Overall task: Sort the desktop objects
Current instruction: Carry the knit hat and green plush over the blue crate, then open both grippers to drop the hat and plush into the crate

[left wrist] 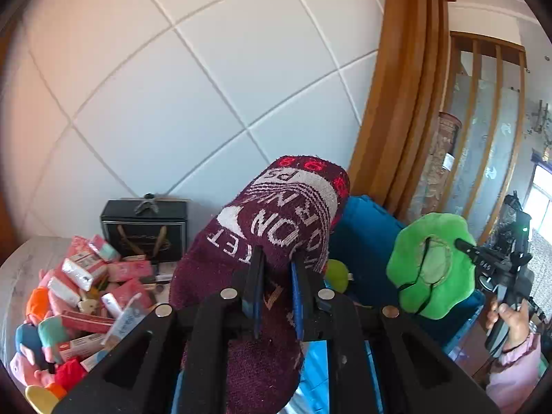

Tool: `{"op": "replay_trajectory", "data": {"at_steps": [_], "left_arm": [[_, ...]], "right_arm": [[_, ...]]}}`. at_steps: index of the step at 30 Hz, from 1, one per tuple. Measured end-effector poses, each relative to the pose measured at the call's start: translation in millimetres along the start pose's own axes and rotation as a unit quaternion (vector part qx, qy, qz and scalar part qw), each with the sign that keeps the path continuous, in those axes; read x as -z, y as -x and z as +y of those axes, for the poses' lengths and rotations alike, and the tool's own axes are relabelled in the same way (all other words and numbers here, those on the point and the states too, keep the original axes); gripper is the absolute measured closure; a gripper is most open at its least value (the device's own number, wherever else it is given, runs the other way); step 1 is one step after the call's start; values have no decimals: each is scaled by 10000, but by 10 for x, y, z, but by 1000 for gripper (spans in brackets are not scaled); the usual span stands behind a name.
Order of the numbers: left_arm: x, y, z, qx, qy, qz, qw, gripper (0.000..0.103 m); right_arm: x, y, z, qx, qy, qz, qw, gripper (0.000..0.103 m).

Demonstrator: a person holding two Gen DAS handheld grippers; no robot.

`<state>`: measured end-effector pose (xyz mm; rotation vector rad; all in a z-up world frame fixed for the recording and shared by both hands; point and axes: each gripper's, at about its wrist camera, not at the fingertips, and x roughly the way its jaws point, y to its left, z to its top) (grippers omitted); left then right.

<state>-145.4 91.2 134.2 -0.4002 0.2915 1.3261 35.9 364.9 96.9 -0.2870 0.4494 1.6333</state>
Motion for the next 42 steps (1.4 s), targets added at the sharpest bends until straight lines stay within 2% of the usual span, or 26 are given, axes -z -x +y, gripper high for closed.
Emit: {"op": "replay_trajectory", "data": {"at_steps": [4, 7, 9, 11, 14, 15, 17, 18, 19, 20, 21, 23, 25, 31, 42], "left_arm": [[-141, -612, -692, 371, -195, 450, 9981, 90], [-131, -1061, -1083, 407, -367, 872, 9947, 90], [-93, -1332, -1272, 523, -387, 1249, 9900, 90], [19, -1521, -1412, 587, -449, 1589, 9845, 90], [178, -1720, -1609, 477, -697, 1907, 9780, 89], [223, -1780, -1673, 390, -804, 2019, 9753, 86], [310, -1860, -1755, 151, -948, 2207, 9706, 84], [344, -1891, -1788, 26, -1046, 2274, 9682, 76], [380, -1903, -1812, -96, -1099, 2336, 9661, 58], [412, -1907, -1828, -155, -1138, 2387, 9643, 49], [433, -1905, -1826, -188, -1169, 2393, 9637, 43], [487, -1892, -1872, -276, -1321, 2375, 9620, 43], [534, -1899, -1890, -252, -1352, 2407, 9608, 43], [617, -1869, -1876, -289, -1470, 2411, 9589, 43], [656, -1552, -1843, -120, -1495, 2196, 9640, 43]], "right_arm": [[-34, -223, -200, 93, 263, 262, 9993, 91], [-41, -391, -266, 282, 568, 481, 9968, 90], [-36, -460, -309, 140, 641, 606, 9960, 90], [-19, -484, -380, -248, 493, 707, 9960, 90], [19, -560, -585, -949, 34, 938, 9910, 89], [42, -603, -658, -1003, -74, 1035, 9895, 88], [104, -699, -736, -633, -7, 1239, 9903, 81], [151, -749, -759, -399, 102, 1352, 9900, 71], [202, -801, -772, -196, 202, 1522, 9880, 61], [251, -840, -771, 1, 328, 1631, 9861, 38], [294, -847, -757, 151, 482, 1636, 9852, 25], [373, -842, -704, 257, 723, 1648, 9833, 24], [426, -810, -677, 135, 773, 1643, 9833, 22], [434, -765, -614, 135, 953, 1533, 9835, 1], [440, -623, -456, 127, 1039, 1571, 9820, 0]]}}
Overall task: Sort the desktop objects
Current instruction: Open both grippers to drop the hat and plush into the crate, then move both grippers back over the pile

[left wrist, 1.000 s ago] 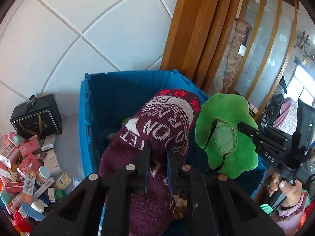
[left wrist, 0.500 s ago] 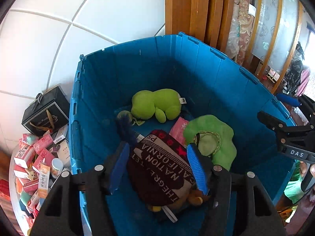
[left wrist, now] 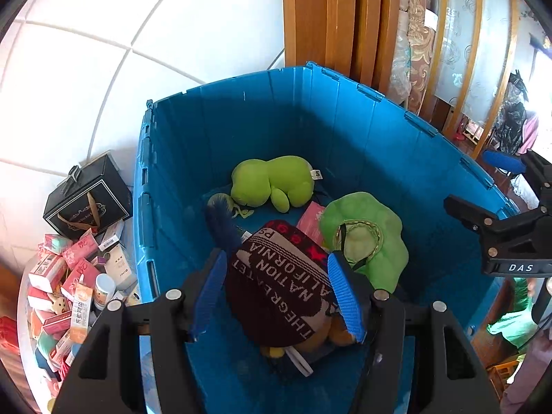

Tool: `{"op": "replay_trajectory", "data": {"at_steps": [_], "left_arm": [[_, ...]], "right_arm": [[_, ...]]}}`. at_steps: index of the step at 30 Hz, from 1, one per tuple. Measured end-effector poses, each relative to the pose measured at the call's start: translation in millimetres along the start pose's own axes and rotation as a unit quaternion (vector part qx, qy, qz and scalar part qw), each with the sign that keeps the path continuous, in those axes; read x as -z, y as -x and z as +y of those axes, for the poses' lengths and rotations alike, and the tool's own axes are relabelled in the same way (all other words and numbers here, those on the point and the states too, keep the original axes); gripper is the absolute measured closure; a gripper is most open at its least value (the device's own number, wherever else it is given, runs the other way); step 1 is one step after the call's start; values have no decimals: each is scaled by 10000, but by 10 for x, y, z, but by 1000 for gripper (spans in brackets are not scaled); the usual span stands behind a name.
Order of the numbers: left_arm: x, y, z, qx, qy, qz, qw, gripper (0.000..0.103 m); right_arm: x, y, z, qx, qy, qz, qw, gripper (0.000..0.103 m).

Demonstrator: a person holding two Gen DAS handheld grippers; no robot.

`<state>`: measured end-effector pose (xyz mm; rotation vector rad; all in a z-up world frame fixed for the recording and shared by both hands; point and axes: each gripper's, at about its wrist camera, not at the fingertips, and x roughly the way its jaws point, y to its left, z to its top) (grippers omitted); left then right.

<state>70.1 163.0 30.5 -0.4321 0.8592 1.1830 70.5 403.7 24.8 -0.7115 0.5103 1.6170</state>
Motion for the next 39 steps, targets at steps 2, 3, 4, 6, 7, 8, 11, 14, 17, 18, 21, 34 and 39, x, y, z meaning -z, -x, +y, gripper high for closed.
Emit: {"op": "replay_trajectory", "data": {"at_steps": [2, 3, 4, 6, 7, 8, 11, 14, 17, 18, 21, 34, 39], "left_arm": [[30, 54, -1, 4, -6, -55, 10000, 43], [44, 83, -3, -8, -9, -88, 10000, 43], [64, 117, -1, -14, -12, -124, 9999, 43], [98, 184, 7, -5, -1, -191, 9998, 43], [122, 220, 15, -6, 3, -223, 9998, 43], [150, 256, 25, -13, 10, -252, 9997, 43], [235, 367, 78, -9, 68, -353, 9994, 43], [357, 495, 154, -103, 152, -519, 9985, 43], [483, 641, 256, -235, 267, -734, 9967, 43], [528, 697, 299, -282, 310, -828, 9957, 43], [693, 879, 422, -583, 383, -1182, 9905, 43], [1741, 1161, 1560, -1220, 1444, -1662, 9678, 40], [2182, 1079, 2103, -1489, 1879, -1156, 9639, 40]], "right_arm": [[26, 26, 12, 30, -20, 27, 10000, 0], [39, 40, 18, 41, -25, 34, 10000, 0], [53, 55, 29, 50, -29, 43, 10000, 0], [83, 99, 59, 43, -37, 33, 10000, 0], [95, 120, 76, 36, -35, 32, 10000, 0], [107, 140, 97, 29, -30, 32, 10000, 0], [160, 212, 175, 104, -54, 0, 9999, 0], [224, 286, 278, 154, -108, -104, 9998, 0], [265, 388, 411, 255, -184, -307, 9990, 0], [273, 422, 441, 286, -219, -393, 9986, 0], [308, 571, 585, 456, -394, -725, 9955, 0], [419, 1174, 1669, -431, -761, -2225, 9710, 0], [297, 1159, 2280, -417, -475, -2377, 9693, 0]]}}
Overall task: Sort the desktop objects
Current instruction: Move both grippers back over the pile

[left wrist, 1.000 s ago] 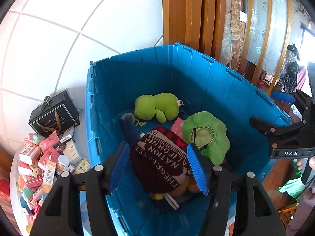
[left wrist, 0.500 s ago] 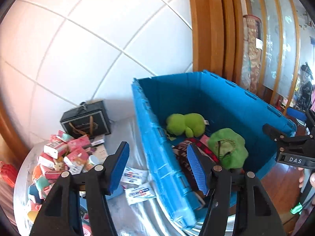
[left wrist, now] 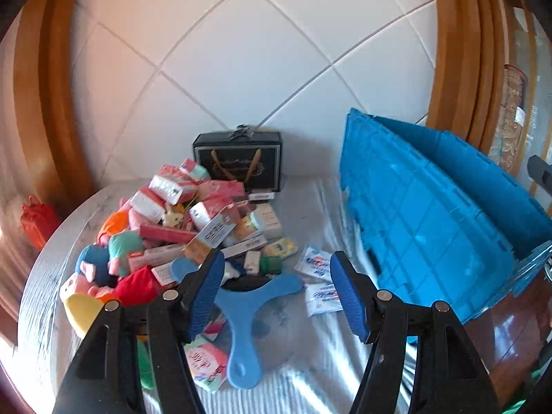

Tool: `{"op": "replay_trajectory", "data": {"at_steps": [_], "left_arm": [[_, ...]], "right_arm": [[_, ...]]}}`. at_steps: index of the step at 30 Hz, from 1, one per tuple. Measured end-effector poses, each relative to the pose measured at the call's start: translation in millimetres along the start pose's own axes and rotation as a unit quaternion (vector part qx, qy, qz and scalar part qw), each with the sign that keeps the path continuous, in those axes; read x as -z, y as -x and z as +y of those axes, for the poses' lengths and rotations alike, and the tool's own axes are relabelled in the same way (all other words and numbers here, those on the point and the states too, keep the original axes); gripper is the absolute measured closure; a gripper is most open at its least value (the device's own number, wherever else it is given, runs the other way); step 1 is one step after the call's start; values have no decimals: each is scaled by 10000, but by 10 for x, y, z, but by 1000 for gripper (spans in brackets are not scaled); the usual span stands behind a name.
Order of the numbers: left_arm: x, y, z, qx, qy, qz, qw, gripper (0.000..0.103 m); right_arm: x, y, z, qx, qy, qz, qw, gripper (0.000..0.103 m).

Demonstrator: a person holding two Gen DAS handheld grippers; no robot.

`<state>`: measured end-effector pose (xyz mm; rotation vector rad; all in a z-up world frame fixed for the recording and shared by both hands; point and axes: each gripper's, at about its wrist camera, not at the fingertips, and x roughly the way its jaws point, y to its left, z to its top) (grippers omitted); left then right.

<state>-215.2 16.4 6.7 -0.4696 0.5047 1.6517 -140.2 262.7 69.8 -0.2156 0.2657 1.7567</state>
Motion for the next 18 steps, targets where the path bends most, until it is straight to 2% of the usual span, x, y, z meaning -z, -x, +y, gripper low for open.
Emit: {"op": "replay_trajectory", "data": {"at_steps": [5, 9, 13, 18], "left_arm": [[273, -169, 665, -221, 342, 446, 9982, 40], [557, -321, 1150, -471, 657, 841, 9932, 40], [900, -458, 1471, -617, 853, 1159, 9877, 40], [1264, -671, 1601, -347, 1195, 1551, 9800, 40]], "right_arm": [[41, -101, 604, -789, 192, -19, 9967, 0], [224, -319, 1029, -1273, 310, 403, 9906, 0], [578, -558, 1303, -1460, 252, 930, 9846, 0], [1086, -834, 1439, -1282, 293, 1671, 9771, 0]]}}
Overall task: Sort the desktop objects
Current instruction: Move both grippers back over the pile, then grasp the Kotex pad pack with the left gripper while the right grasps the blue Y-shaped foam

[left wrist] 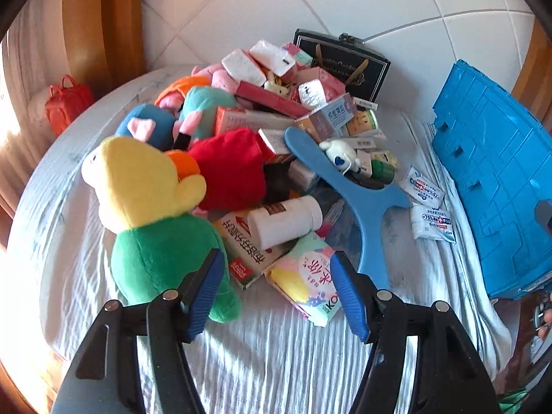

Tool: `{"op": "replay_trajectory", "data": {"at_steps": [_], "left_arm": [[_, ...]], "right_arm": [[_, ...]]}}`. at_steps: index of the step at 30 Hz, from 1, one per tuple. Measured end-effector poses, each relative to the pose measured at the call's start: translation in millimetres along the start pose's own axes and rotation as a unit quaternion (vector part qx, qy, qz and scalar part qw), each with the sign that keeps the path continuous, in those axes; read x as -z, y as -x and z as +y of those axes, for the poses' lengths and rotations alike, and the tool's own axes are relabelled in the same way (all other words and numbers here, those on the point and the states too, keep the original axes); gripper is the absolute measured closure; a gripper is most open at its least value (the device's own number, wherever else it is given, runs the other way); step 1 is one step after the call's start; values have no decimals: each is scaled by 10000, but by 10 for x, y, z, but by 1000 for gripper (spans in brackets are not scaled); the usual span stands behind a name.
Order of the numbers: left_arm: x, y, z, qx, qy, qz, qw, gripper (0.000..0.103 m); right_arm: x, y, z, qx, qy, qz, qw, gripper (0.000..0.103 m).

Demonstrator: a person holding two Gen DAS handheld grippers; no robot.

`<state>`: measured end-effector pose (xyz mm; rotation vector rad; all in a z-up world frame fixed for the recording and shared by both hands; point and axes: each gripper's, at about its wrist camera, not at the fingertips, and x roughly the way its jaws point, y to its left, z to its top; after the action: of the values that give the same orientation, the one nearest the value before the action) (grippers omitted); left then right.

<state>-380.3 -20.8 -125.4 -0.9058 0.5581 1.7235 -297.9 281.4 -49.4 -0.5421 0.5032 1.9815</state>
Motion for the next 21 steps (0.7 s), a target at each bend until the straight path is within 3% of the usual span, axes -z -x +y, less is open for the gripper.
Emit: {"op": "replay_trajectory", "data": {"at_steps": [4, 6, 14, 18, 21], "left_arm": [[102, -304, 2, 96, 354, 487, 9981, 40], [106, -419, -77, -63, 271, 622, 9977, 40], [-20, -827, -438, -213, 509, 700, 9960, 40], [-50, -1090, -590, -640, 523, 842, 9930, 40], [-13, -1138, -695, -975, 230, 762, 9921, 40]], "right_arm": [[257, -223, -46, 49, -108, 513, 9986, 0], [360, -278, -70, 53, -112, 677, 9976, 0], [752, -617, -134, 436, 118, 1189, 9919, 0], [845, -720, -31, 350, 380, 1311, 9900, 0], [858, -740, 3, 262, 399, 1262, 9909, 0]]}}
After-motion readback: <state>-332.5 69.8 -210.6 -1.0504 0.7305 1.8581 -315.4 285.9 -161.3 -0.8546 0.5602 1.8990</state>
